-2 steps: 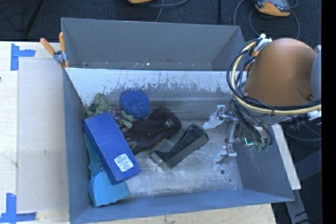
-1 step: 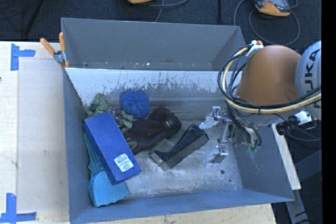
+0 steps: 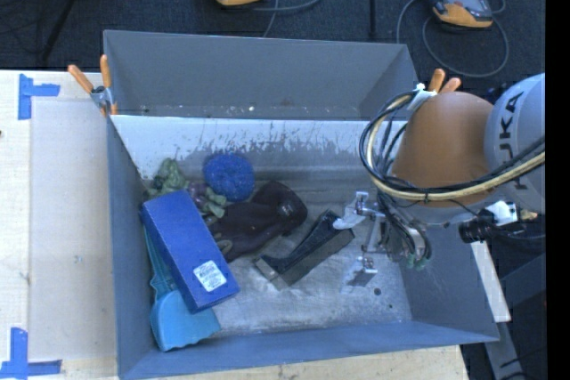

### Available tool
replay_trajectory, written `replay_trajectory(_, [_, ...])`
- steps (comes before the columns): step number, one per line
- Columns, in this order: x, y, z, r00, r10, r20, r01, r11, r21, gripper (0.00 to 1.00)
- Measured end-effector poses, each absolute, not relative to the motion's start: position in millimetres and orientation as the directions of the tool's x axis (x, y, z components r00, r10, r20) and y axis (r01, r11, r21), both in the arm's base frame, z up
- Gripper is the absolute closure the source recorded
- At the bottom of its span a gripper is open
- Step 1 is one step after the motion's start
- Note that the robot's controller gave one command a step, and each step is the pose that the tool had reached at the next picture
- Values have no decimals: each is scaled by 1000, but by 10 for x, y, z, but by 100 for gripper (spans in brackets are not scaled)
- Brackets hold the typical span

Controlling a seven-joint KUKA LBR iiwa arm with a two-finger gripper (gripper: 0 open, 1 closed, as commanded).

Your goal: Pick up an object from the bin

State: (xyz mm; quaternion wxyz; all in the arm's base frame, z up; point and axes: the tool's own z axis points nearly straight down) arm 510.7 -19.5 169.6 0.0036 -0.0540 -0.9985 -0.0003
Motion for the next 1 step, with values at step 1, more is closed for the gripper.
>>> replay_trajectory(1, [5289, -70, 1457, -974, 226, -10, 226, 974, 2, 0])
